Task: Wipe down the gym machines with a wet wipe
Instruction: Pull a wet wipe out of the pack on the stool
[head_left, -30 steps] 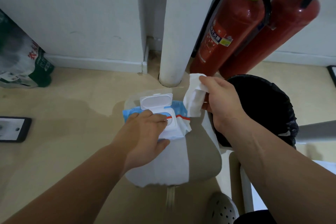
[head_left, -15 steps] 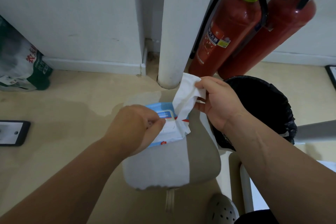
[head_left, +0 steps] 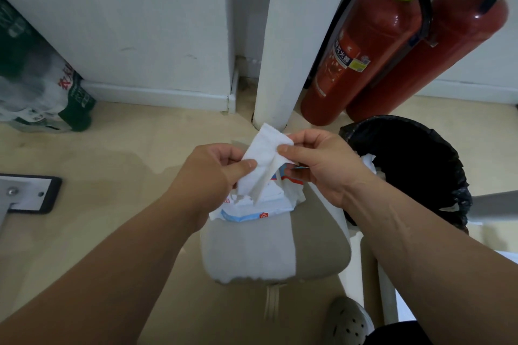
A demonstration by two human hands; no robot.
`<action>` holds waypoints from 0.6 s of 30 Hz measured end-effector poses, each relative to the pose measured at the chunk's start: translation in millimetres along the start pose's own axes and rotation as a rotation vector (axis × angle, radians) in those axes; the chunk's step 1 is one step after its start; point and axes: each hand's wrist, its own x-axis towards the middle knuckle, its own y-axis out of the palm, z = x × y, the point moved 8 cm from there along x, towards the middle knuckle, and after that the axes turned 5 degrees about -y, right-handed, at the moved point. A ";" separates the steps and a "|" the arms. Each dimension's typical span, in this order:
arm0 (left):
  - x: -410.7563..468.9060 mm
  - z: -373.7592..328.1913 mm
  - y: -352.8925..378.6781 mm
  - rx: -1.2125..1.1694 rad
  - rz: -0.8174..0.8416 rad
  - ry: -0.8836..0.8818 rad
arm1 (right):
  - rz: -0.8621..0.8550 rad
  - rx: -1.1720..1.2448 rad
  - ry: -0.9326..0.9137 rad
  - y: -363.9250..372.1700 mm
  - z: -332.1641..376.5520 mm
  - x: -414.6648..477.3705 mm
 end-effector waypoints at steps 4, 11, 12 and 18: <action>3.5 1.4 -10.8 -0.164 -0.100 -0.008 | -0.073 -0.105 -0.010 -10.2 0.1 3.4; 4.3 4.2 -18.9 -0.247 -0.166 -0.015 | -0.082 -0.164 -0.004 -14.6 0.0 9.9; 4.8 3.5 -19.6 -0.248 -0.159 -0.010 | -0.059 -0.119 -0.017 -10.5 0.9 9.3; 0.3 -1.5 2.1 -0.217 0.146 -0.046 | 0.185 0.034 -0.002 21.9 1.5 -5.6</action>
